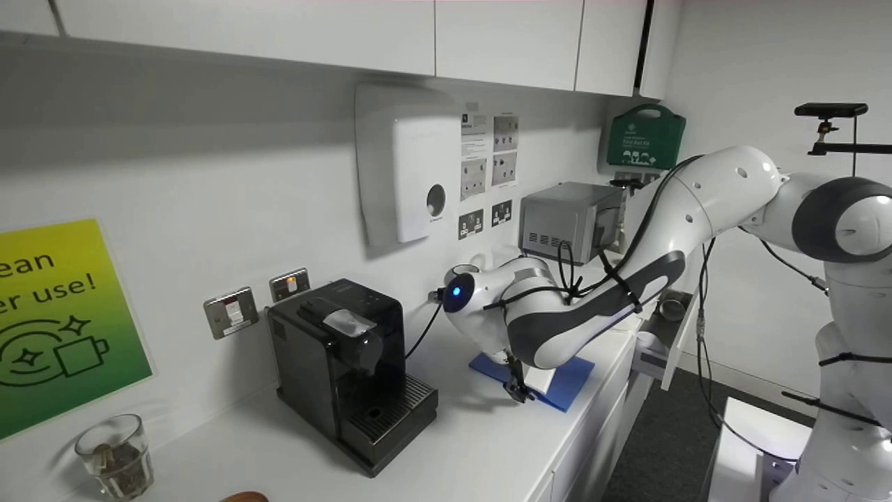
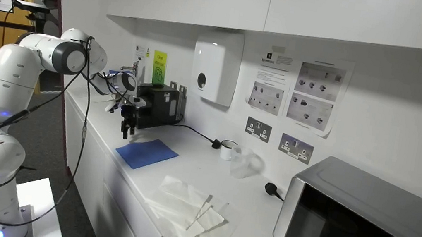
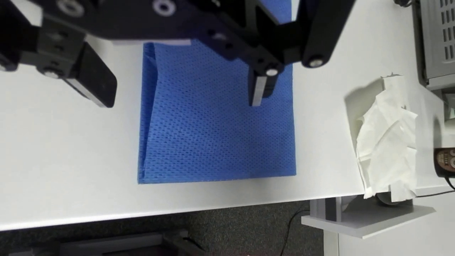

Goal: Unfold the blue placemat, place the white napkins on the mat then fold the mat in half

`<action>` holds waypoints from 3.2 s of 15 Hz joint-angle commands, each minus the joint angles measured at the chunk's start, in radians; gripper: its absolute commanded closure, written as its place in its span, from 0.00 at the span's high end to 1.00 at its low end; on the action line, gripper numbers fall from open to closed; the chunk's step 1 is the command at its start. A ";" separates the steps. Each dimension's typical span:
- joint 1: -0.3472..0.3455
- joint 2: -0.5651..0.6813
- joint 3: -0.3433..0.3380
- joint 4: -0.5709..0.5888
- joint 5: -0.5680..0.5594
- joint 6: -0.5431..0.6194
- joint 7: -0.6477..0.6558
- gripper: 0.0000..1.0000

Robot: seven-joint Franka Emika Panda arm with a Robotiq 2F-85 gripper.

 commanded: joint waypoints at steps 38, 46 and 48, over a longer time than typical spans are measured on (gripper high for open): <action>0.071 0.183 -0.048 0.189 -0.133 -0.292 0.009 0.56; 0.064 0.162 -0.045 0.176 -0.131 -0.277 0.009 0.00; 0.061 0.155 -0.044 0.171 -0.129 -0.270 0.010 0.00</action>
